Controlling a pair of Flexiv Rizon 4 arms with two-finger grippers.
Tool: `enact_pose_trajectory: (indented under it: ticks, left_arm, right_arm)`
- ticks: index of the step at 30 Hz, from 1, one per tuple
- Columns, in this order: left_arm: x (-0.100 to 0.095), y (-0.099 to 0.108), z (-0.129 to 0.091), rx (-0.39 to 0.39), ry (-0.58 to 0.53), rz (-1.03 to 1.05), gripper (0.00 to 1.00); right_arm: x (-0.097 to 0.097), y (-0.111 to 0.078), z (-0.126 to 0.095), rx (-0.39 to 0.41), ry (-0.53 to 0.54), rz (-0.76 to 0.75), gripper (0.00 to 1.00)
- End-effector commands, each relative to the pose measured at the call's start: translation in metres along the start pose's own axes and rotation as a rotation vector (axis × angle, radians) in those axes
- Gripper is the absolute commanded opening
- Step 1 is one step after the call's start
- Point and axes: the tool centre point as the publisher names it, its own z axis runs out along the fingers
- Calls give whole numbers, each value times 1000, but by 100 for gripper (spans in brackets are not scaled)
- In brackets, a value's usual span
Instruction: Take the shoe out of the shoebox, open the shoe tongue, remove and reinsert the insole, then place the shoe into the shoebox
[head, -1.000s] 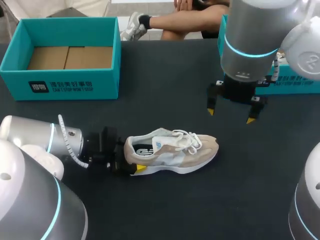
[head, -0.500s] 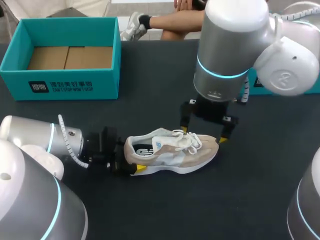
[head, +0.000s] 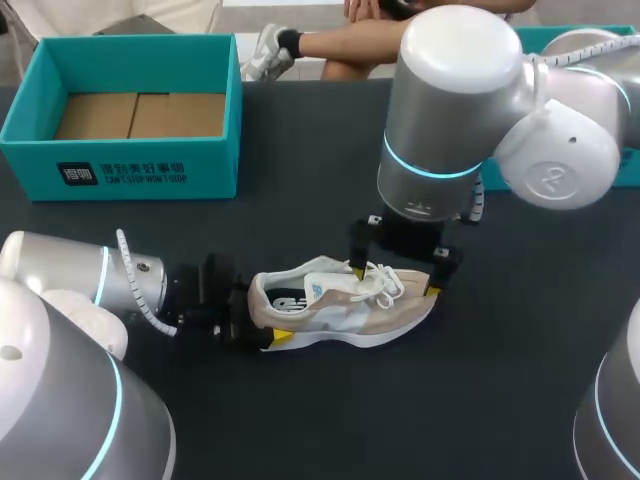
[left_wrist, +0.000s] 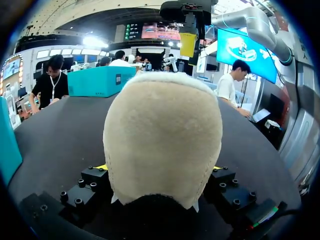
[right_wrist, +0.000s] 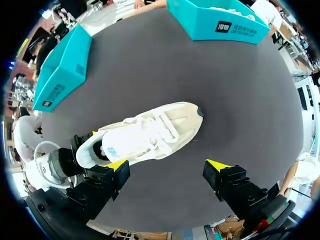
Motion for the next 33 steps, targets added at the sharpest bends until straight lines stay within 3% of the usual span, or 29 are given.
enact_pose_trajectory:
  ticks: [1,7,14,23,33]
  left_arm:
    - [1,8,4,-4,-2,-2,0]
    - [1,8,4,-4,-2,-2,0]
    - [1,8,4,-4,-2,-2,0]
    - [1,8,4,-4,-2,-2,0]
    - [1,8,4,-4,-2,-2,0]
  right_arm:
    - [21,-7,4,-29,-43,141,100]
    - [52,-4,4,-105,-140,115,100]
    - [70,-12,6,-164,-211,107,100]
    - [94,-23,21,-175,-304,80,100]
    - [104,-24,31,-126,-298,120,100]
